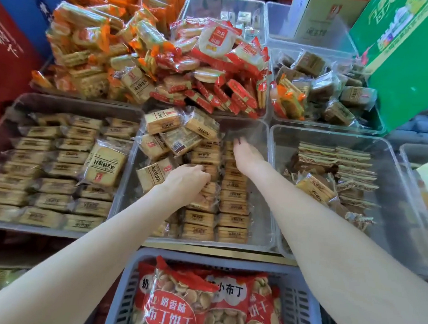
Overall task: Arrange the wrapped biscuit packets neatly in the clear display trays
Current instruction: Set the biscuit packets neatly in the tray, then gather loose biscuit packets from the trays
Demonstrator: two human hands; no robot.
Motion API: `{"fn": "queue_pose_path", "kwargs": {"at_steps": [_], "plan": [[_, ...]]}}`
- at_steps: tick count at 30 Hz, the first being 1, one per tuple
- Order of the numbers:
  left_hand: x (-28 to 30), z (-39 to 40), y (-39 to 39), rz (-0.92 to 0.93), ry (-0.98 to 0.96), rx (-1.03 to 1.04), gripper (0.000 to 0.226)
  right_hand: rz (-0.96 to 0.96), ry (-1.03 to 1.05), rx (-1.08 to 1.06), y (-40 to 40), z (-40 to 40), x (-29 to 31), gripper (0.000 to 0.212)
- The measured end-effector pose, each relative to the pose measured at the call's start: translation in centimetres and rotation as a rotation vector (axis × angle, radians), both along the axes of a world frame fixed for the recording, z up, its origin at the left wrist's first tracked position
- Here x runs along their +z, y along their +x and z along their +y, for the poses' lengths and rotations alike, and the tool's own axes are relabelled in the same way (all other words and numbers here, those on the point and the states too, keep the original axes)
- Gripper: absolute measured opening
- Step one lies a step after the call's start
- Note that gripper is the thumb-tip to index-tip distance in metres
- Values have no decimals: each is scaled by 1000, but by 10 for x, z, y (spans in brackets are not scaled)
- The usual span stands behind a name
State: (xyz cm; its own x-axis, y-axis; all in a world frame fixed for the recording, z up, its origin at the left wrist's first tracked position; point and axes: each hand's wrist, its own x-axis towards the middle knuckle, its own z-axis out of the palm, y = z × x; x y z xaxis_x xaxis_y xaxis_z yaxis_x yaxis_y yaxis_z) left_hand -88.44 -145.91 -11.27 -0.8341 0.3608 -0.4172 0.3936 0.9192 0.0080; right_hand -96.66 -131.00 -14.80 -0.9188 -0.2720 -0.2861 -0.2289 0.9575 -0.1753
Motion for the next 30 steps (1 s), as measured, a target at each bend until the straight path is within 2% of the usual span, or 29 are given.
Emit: {"fn": "queue_pose_path", "kwargs": {"at_steps": [7,13,16,18,20,23,28,30], "plan": [[-7,-4,0,-2,65,59,49,19,100,27,-16,3,-10,39],[-6,-6,-1,-15,29,40,47,-20,149,11,-20,2,-8,36],[-3,-6,-8,62,27,8,30,7,158,10,-14,2,-11,41],[-3,0,-17,202,127,-29,23,34,156,6,-7,2,-16,45],[-7,8,-28,288,223,-98,36,47,161,-1,-5,2,-18,47],[-16,13,-34,168,14,-47,59,30,169,7,-10,2,-17,47],[-28,4,-33,124,-88,85,69,-12,201,18,-18,3,-8,41],[-27,4,-32,124,-116,92,70,4,183,9,-17,2,-5,46]]}}
